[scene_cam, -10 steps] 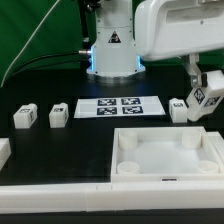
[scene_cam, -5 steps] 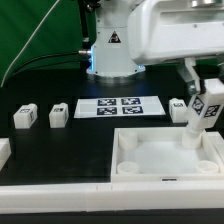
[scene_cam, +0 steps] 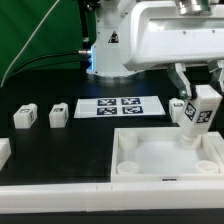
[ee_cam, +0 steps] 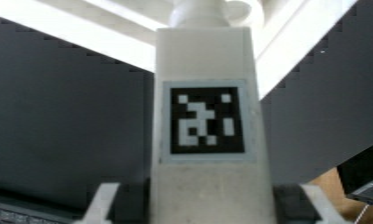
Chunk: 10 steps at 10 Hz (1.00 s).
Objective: Assemble one leg
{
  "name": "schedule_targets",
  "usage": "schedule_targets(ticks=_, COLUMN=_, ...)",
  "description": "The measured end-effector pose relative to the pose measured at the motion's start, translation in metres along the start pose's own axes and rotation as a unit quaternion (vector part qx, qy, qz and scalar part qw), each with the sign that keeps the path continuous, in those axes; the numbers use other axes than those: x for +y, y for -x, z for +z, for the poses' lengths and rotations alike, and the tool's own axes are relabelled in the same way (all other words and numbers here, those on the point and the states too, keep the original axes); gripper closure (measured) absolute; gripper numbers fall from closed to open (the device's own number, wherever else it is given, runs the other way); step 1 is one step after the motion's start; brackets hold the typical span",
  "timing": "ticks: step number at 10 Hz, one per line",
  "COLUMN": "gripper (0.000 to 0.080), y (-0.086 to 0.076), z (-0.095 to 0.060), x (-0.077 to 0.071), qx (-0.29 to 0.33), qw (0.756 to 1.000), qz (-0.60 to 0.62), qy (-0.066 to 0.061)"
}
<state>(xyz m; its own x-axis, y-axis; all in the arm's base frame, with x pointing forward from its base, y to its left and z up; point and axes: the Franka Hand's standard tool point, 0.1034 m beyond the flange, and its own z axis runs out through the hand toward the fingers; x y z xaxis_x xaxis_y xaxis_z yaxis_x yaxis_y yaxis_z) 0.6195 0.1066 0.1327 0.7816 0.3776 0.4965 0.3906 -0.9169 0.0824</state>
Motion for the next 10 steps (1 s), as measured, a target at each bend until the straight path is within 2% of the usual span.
schedule_targets(ticks=1, gripper=0.0506, y=-0.006, z=0.002, x=0.000, qx=0.007, qw=1.000, qz=-0.004, qy=0.001)
schedule_targets(ticks=2, gripper=0.0506, y=-0.006, z=0.006, x=0.003, qx=0.013, qw=1.000, qz=-0.004, qy=0.004)
schedule_targets(ticks=3, gripper=0.0506, y=-0.005, z=0.008, x=0.004, qx=0.005, qw=1.000, qz=-0.003, qy=0.001)
schedule_targets(ticks=4, gripper=0.0506, y=-0.005, z=0.007, x=0.007, qx=0.019, qw=1.000, qz=-0.004, qy=0.008)
schedule_targets(ticks=6, gripper=0.0506, y=-0.004, z=0.008, x=0.006, qx=0.017, qw=1.000, qz=-0.004, qy=0.007)
schedule_targets(ticks=8, gripper=0.0506, y=-0.004, z=0.009, x=0.010, qx=0.033, qw=0.999, qz=-0.005, qy=0.015)
schedule_targets(ticks=10, gripper=0.0506, y=0.000, z=0.011, x=0.008, qx=0.029, qw=1.000, qz=-0.001, qy=0.013)
